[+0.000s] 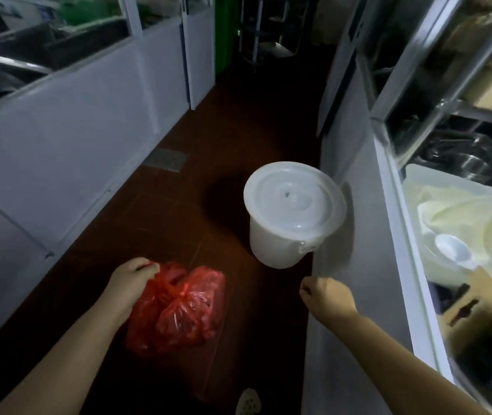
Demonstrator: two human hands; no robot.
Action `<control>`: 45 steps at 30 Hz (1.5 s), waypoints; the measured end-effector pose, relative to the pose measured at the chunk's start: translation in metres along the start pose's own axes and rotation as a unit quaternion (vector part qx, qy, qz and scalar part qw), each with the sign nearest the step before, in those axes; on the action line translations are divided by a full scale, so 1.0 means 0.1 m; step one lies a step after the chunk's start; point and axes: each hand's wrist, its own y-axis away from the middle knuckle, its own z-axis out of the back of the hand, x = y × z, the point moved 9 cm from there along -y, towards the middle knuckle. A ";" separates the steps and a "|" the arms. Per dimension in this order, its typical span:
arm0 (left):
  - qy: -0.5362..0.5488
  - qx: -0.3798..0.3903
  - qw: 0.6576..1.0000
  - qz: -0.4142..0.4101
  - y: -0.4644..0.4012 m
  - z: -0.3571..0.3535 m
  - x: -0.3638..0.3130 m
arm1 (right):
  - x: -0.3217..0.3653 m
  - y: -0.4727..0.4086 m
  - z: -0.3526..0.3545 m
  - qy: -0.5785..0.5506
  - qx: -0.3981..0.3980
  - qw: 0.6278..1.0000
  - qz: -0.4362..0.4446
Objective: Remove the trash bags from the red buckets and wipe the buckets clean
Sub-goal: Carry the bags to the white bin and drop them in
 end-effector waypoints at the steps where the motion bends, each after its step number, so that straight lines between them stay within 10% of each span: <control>1: 0.005 -0.009 1.000 -0.002 -0.11 -0.05 -0.10 | -0.05 -0.18 0.05 0.009 0.004 1.000 0.005; 22: -0.050 0.064 0.989 0.122 -3.78 -1.38 -0.60 | -0.15 -4.24 -0.95 0.037 0.153 0.985 -0.068; 45: -0.084 0.036 0.971 0.220 -4.95 -2.00 0.01 | -0.34 -5.46 -2.33 0.084 0.126 0.987 -0.062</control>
